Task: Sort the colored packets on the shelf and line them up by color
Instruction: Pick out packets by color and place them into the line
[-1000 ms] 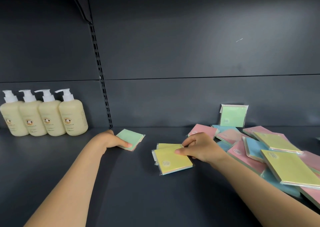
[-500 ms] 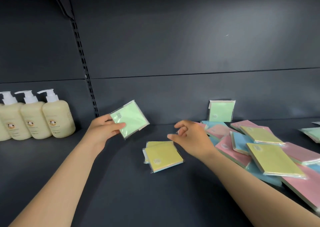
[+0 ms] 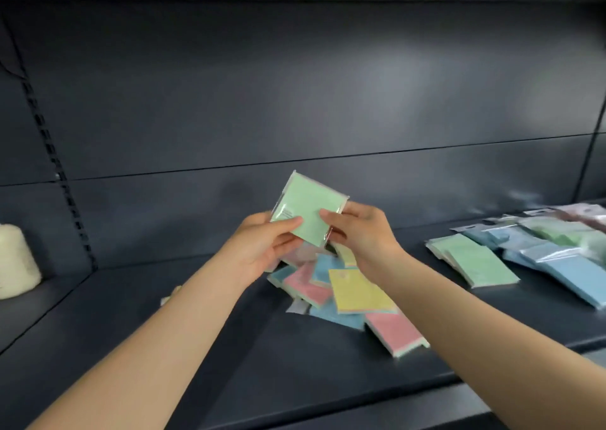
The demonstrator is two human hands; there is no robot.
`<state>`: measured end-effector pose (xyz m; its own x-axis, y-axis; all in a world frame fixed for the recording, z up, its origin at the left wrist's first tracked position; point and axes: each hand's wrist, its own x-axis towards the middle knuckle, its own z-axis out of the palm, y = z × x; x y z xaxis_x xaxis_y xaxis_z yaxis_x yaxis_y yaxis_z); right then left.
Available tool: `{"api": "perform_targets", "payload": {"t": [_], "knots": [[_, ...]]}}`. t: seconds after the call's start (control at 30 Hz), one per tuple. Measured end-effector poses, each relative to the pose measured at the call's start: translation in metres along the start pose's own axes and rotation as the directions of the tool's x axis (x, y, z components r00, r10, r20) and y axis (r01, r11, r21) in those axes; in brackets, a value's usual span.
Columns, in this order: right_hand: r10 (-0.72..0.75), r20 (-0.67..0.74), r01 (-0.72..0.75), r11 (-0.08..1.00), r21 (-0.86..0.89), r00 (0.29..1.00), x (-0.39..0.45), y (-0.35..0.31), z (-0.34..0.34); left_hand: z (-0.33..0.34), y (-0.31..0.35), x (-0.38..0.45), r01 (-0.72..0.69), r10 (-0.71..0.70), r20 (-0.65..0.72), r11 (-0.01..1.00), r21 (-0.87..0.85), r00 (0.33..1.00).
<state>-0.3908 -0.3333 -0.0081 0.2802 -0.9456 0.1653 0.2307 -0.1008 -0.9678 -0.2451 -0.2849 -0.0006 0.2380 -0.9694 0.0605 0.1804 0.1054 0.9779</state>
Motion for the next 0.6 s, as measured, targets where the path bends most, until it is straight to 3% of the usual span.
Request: {"api": "perform_targets", "payload": {"t": [0.13,0.37,0.6], "knots": [[0.027,0.041,-0.025,0.998,-0.052,0.999,0.004,-0.024,-0.089,0.072,-0.007,0.008,0.012,-0.011,-0.03,0.999,0.039,0.999],[0.108,0.057,-0.084,0.941,-0.327,0.993,0.003,-0.047,-0.23,0.191,-0.061,0.02,0.075,-0.086,0.01,0.915,0.396,0.996],[0.182,0.043,-0.124,0.806,-0.579,0.982,0.017,-0.031,-0.303,0.259,-0.1,0.018,0.222,-0.225,-0.053,0.842,0.492,0.973]]}}
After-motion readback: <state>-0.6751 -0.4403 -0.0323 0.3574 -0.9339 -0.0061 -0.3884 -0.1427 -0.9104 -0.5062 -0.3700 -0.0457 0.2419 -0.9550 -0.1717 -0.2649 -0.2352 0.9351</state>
